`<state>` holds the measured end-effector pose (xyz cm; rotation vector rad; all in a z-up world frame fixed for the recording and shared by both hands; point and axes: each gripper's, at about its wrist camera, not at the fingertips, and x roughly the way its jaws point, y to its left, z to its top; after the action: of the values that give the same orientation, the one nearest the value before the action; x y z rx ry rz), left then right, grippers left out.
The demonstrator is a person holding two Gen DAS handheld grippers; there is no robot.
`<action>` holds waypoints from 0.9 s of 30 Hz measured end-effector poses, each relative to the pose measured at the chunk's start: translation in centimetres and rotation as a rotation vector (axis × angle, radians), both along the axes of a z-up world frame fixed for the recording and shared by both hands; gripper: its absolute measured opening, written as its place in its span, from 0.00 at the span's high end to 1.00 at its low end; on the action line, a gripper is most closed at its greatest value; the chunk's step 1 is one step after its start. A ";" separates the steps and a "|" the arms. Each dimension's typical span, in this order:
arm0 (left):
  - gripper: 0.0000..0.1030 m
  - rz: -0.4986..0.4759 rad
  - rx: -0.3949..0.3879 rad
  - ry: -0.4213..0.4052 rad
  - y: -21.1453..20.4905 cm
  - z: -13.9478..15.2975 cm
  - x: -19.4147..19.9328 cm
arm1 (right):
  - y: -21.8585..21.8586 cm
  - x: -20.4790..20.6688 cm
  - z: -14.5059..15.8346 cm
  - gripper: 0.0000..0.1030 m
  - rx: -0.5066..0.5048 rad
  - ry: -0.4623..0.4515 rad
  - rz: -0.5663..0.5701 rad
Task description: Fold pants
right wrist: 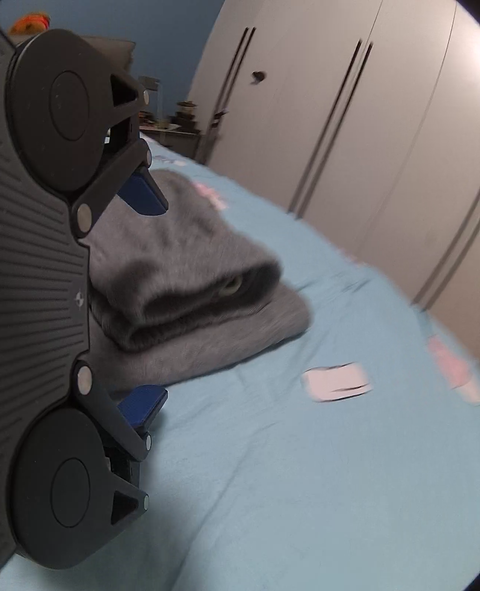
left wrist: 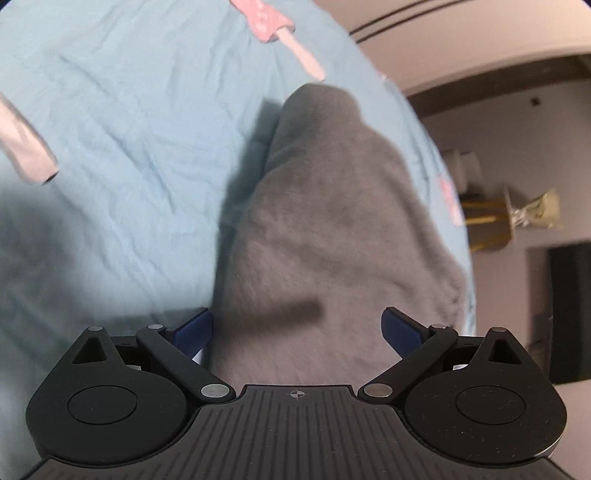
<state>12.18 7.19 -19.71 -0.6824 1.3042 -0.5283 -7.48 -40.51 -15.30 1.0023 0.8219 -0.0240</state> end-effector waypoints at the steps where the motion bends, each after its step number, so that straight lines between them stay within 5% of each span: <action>1: 0.03 -0.010 -0.019 0.007 0.1 -0.3 0.3 | -0.4 0.6 -0.8 0.04 0.018 0.015 0.006; 11: 0.02 -0.089 -0.205 0.008 0.6 -2.7 3.1 | -4.4 3.2 -4.7 0.04 0.213 -0.065 -0.012; 15: 0.02 -0.161 -0.219 -0.041 -1.0 -2.9 3.7 | -3.9 4.8 -4.9 0.04 0.266 -0.129 0.030; 21: 0.01 -0.192 -0.241 -0.054 -3.0 -2.9 4.7 | -1.9 7.6 -4.7 0.04 0.184 -0.122 0.130; 24: 0.01 -0.251 -0.303 -0.158 -3.9 -1.9 3.8 | -1.5 7.7 -4.2 0.05 0.193 -0.160 0.156; 27: 0.01 -0.259 -0.219 -0.149 -5.1 -3.2 3.8 | -0.4 7.8 -3.2 0.08 0.113 -0.197 0.234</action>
<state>15.97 2.13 -22.95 -0.6429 1.2109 -0.9260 0.32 -40.92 -18.45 0.9911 0.7606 0.3206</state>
